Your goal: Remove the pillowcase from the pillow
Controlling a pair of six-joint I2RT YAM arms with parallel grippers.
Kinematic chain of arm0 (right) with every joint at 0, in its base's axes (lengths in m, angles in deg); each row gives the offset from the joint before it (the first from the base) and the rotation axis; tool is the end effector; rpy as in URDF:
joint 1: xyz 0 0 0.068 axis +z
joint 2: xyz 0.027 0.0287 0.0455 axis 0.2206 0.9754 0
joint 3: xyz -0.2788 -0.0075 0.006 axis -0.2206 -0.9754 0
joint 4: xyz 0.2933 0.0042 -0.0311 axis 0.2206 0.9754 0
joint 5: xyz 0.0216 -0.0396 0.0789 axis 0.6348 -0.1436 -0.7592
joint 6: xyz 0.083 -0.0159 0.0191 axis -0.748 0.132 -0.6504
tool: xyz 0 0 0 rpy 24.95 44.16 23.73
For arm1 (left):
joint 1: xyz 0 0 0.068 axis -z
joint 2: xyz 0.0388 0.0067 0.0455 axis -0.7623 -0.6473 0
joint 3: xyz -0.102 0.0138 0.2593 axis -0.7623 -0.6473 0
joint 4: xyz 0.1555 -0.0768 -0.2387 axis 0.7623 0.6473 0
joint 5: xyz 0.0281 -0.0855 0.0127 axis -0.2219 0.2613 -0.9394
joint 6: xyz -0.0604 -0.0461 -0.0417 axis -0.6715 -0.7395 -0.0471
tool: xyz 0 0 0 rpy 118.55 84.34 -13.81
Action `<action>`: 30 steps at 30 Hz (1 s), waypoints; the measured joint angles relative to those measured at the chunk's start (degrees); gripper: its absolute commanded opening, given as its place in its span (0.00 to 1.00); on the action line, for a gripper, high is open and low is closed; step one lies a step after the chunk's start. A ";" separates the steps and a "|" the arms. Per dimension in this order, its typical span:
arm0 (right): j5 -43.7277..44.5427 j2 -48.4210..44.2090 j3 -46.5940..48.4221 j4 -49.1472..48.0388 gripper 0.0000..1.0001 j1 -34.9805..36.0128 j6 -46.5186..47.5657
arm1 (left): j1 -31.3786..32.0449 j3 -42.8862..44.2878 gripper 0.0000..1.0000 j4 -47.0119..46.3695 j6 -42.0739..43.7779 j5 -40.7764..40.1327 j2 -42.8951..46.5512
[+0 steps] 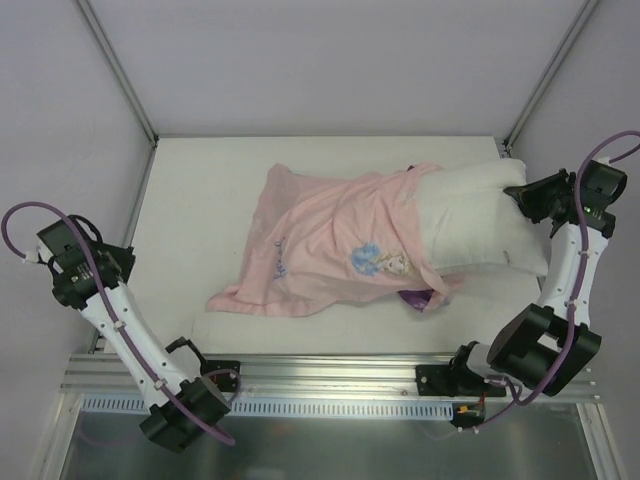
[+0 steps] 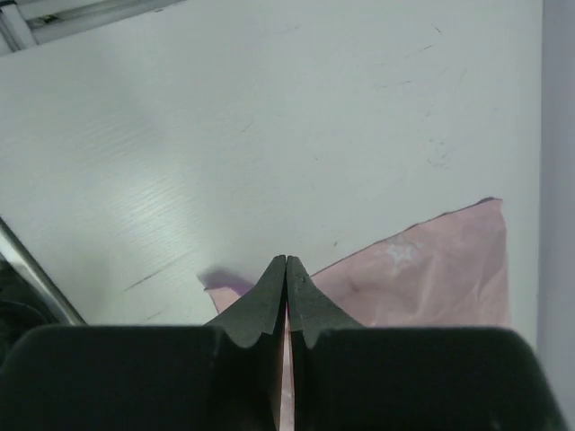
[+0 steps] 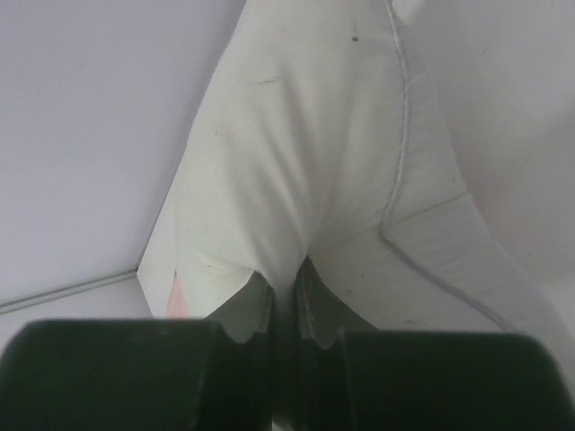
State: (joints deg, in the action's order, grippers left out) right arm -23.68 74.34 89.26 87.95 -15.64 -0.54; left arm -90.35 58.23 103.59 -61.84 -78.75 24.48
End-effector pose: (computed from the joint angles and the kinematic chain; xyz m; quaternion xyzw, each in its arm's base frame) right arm 0.3300 -0.1404 0.3421 0.2935 0.8095 0.1847 0.4737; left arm 0.1648 0.1358 0.3468 -0.5608 0.7159 -0.0133 0.4157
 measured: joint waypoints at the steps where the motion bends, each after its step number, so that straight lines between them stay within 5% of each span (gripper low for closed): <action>1: 0.15 -0.37 -0.11 -0.39 0.01 -0.31 -0.13 | -1.46 -0.24 0.00 -0.33 -0.26 2.03 -0.22; 4: 0.17 -1.81 -2.47 -3.08 0.01 -0.59 -0.70 | -3.37 -4.22 0.00 -4.66 -1.38 11.10 -0.55; 5: 0.04 -2.14 -3.54 -3.80 0.10 -0.57 -0.76 | -2.71 -6.27 0.00 -6.54 -1.49 14.38 -0.61; 6: 0.00 -2.40 -4.72 -4.39 0.47 -0.50 -0.76 | -1.55 -7.54 0.07 -7.23 -1.51 16.31 -0.96; 7: 0.02 -2.51 -5.57 -4.42 0.61 -0.44 -0.76 | 0.33 -8.24 0.15 -7.63 -1.46 17.92 -1.62; 9: 0.70 -2.54 -6.40 -4.22 0.77 -0.02 -0.11 | 7.54 -8.26 0.45 -8.96 -1.27 18.18 -3.13; 10: 1.73 -2.58 -6.38 -3.91 0.84 0.50 0.59 | 12.20 -7.85 0.80 -9.90 -0.92 18.08 -4.02; 12: 3.74 -3.15 -6.27 -2.95 0.91 2.03 2.29 | 21.33 -6.29 0.96 -10.86 -1.55 17.14 -6.29; 16: 9.57 -5.75 -5.01 0.81 0.91 6.99 6.01 | 35.56 -0.42 0.99 -12.17 -1.25 14.25 -14.47; 23: 24.06 -13.70 -4.31 4.94 0.90 19.65 12.15 | 49.03 10.14 0.98 -14.21 -0.96 10.05 -30.75; 30: 37.44 -18.49 -4.66 9.42 0.92 28.04 16.57 | 58.03 17.27 0.79 -17.11 0.57 10.56 -45.86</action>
State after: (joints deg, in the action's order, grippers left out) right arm 13.76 55.85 84.61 97.37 12.41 16.03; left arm -32.32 75.49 86.48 -61.27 -68.19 -21.37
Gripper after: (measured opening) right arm 0.915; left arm 0.820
